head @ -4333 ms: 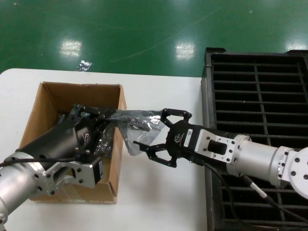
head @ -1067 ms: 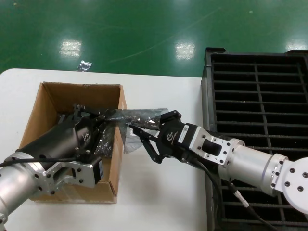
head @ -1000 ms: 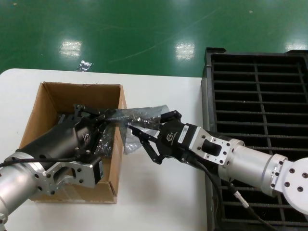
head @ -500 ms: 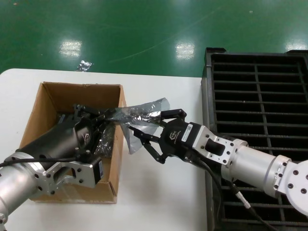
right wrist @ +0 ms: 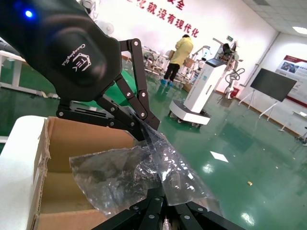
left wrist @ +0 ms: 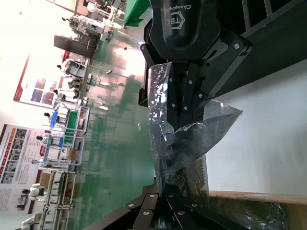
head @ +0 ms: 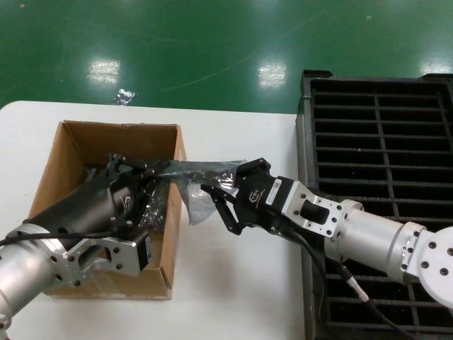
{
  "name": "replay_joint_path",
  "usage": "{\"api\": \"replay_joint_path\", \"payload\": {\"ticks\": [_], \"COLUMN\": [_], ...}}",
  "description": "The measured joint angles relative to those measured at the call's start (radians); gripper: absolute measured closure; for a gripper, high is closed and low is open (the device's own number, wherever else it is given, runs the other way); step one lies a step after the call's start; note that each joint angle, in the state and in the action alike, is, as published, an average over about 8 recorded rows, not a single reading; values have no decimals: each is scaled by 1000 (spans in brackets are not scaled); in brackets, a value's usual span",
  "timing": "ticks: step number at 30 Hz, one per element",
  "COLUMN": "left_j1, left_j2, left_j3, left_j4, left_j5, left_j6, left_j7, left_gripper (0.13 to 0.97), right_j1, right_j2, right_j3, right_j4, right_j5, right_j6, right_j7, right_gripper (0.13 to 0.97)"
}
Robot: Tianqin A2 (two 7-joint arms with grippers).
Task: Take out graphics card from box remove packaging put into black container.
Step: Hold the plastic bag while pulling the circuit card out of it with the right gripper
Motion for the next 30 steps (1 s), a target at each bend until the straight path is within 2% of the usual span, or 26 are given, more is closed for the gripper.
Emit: {"api": "replay_joint_path", "payload": {"ticks": [11,20,28,30], "left_j1": [0,0,0,0], "left_j2": [0,0,0,0], "left_j3": [0,0,0,0], "left_j4": [0,0,0,0], "left_j5": [0,0,0,0], "left_j6": [0,0,0,0], "left_j7": [0,0,0,0], "left_gripper": [958,958,958,958], "right_j1": [26,36,41,43], "right_j2": [-1,1,-2,-3], "right_j3": [-4,-1,5,5], "right_j4": [-28,-38,-37,-38], "right_j5": [9,12,6,5], "right_j6": [-12,-13,-3,-2], "right_j7": [-30,-38,-26,-23], "right_gripper": [949,885,793,799]}}
